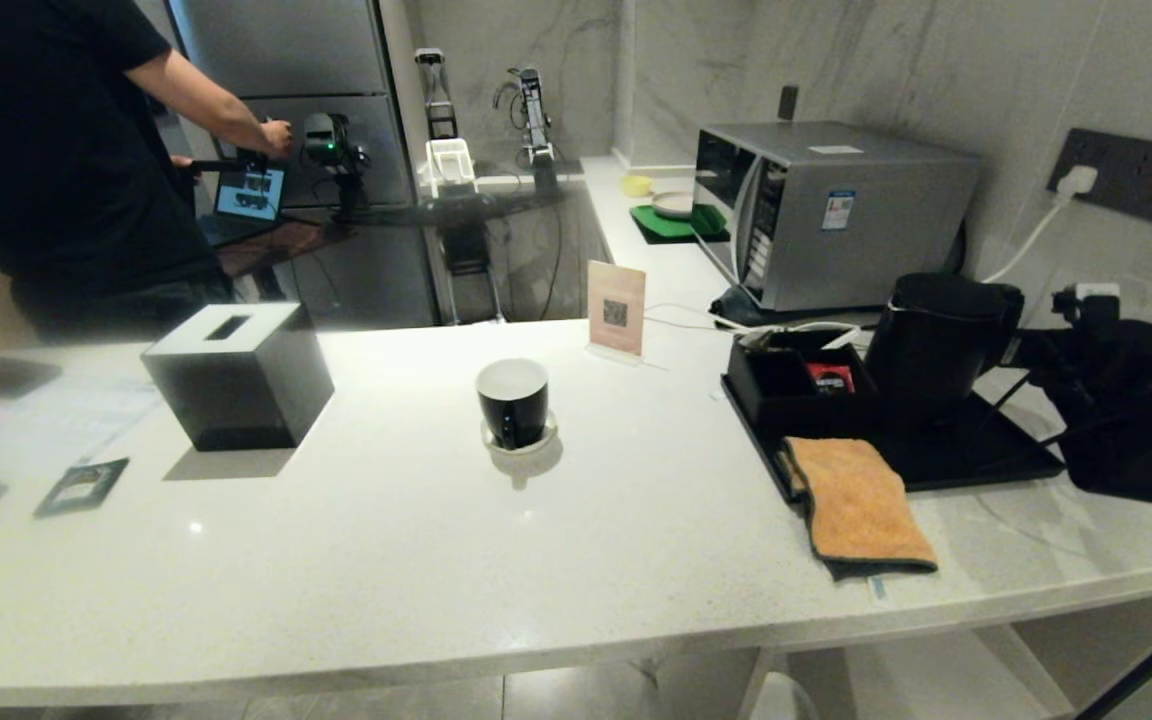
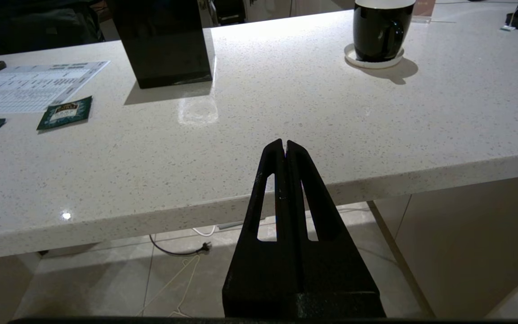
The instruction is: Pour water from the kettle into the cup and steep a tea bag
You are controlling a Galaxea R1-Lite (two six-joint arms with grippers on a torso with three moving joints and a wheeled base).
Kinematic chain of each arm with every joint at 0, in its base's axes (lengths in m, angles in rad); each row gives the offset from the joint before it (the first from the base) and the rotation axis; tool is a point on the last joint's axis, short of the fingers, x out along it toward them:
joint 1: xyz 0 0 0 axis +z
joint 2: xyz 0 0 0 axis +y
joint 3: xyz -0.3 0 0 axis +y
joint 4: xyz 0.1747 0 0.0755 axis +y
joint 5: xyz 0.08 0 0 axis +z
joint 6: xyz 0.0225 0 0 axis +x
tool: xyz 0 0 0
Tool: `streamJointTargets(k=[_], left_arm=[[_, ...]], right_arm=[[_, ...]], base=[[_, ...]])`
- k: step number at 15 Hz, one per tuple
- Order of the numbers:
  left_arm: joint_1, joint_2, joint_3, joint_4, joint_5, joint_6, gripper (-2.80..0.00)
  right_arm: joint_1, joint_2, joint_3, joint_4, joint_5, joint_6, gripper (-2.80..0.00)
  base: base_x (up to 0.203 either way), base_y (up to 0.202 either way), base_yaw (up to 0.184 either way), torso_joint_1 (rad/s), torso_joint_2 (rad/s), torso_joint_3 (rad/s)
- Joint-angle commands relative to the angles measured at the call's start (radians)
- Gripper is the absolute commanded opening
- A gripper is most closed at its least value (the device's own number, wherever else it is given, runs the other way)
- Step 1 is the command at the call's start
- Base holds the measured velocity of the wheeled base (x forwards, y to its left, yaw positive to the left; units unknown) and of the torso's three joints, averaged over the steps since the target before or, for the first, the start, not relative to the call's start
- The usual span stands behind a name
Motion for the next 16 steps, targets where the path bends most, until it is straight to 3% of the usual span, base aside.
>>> streamJointTargets(k=[1, 3, 4, 5, 16], left_arm=[[0.0, 0.002, 0.0, -0.001, 0.0, 0.001, -2.8], [0.0, 0.002, 0.0, -0.001, 0.0, 0.001, -2.8], [0.0, 0.002, 0.0, -0.002, 0.0, 0.001, -2.8], [0.0, 0.002, 0.0, -0.001, 0.0, 0.001, -2.8], [0.0, 0.002, 0.0, -0.001, 0.0, 0.001, -2.8]], right_arm=[[0.0, 0.006, -0.014, -0.007, 0.0, 0.0, 0.0], [0.005, 0.006, -0.014, -0.005, 0.0, 0.0, 0.0], [0.005, 0.006, -0.014, -0.004, 0.0, -0.002, -1.72], [0.006, 0.006, -0.014, -0.004, 0.0, 0.0, -2.8], [0.011, -0.014, -0.005, -0.014, 0.0, 0.012, -2.8]], base=[[0.0, 0.0, 0.0, 0.0, 0.0, 0.0], [0.0, 0.0, 0.0, 0.0, 0.0, 0.0], [0.0, 0.0, 0.0, 0.0, 0.0, 0.0], [0.0, 0.0, 0.0, 0.0, 0.0, 0.0], [0.0, 0.0, 0.0, 0.0, 0.0, 0.0]])
